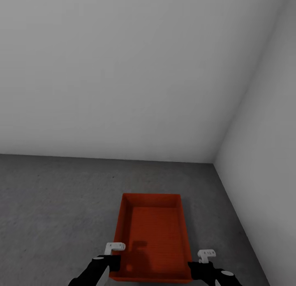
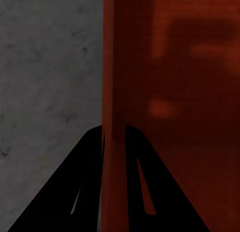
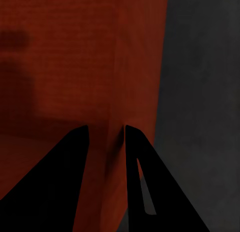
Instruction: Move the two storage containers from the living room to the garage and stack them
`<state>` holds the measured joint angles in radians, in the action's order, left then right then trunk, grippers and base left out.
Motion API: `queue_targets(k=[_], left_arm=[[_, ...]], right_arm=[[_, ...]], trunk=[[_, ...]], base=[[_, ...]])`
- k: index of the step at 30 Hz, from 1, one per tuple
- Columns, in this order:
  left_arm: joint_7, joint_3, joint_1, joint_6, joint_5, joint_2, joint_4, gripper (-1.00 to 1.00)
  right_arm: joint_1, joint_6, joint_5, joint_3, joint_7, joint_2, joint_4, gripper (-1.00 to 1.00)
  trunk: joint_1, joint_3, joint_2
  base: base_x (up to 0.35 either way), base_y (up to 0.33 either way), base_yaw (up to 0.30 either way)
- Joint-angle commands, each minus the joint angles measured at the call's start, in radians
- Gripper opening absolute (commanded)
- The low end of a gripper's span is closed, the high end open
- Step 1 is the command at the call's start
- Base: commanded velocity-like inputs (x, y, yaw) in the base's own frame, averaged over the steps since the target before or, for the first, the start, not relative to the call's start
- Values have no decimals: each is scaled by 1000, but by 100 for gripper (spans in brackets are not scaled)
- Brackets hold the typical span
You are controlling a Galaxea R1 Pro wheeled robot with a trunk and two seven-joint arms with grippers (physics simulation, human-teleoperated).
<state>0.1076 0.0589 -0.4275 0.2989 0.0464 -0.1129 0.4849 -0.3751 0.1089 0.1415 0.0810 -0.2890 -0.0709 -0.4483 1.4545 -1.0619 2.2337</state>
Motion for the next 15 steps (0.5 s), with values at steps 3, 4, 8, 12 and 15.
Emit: queue_targets(k=[3, 4, 8, 12, 15], left_arm=[[11, -2, -1, -63, 0, -4, 11, -100], [11, -2, -1, -63, 0, -4, 11, -100], [11, -2, -1, -63, 0, -4, 11, -100], [11, -2, -1, -63, 0, -4, 10, -100], [11, -2, -1, -63, 0, -4, 11, -100]], right_arm=[[1, 6, 4, 8, 1, 31, 1, -100], [1, 6, 4, 8, 1, 31, 1, -100], [1, 6, 4, 8, 1, 31, 1, -100], [1, 6, 4, 8, 1, 31, 1, -100], [1, 6, 4, 8, 1, 31, 0, -100]], trunk=[[0, -1, 0], [0, -1, 0], [0, -1, 0], [0, -1, 0], [0, -1, 0]], base=[[0, 0, 0], [0, 0, 0], [0, 0, 0], [0, 0, 0], [0, 0, 0]])
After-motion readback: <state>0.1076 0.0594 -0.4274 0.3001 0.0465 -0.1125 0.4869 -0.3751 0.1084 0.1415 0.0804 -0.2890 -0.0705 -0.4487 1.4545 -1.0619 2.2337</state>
